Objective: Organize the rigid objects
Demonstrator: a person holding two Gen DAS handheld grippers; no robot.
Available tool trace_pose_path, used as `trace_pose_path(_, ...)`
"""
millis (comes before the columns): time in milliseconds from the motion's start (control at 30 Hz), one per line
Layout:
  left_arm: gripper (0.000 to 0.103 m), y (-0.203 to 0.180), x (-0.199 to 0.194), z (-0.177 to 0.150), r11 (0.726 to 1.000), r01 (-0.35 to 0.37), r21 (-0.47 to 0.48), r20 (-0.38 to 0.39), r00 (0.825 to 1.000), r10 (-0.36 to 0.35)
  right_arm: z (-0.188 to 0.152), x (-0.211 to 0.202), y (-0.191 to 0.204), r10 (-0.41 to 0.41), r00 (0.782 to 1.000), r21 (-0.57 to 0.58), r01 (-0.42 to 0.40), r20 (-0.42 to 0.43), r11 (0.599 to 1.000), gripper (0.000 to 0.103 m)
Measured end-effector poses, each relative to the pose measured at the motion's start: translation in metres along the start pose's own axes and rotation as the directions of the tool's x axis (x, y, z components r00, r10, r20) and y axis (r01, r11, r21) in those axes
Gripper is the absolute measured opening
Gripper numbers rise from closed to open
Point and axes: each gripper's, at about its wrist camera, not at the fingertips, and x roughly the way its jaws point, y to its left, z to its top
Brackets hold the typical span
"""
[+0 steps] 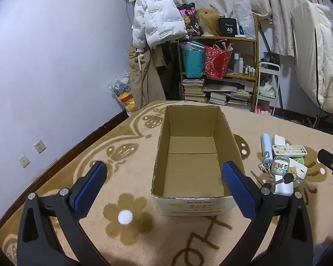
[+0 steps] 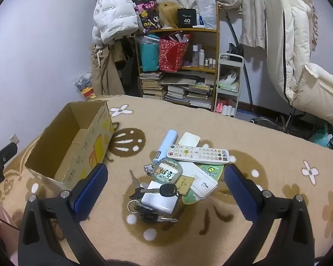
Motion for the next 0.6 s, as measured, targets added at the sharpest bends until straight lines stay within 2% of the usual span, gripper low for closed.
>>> trace_pose_path(400, 0.102, -0.0025, -0.0046, 0.0029, 1.0, -0.004, 0.023, 0.015, 1.0, 0.004, 0.0006, -0.0012, -0.0007, -0.014, 1.0, -0.022, 0.014, 0.004, 1.0, 0.103)
trace_pose_path(600, 0.102, -0.0021, -0.0025, 0.0001, 1.0, -0.005, 0.023, 0.014, 1.0, 0.004, 0.0017, -0.0028, -0.0063, -0.013, 1.0, 0.005, 0.013, 0.005, 1.0, 0.103)
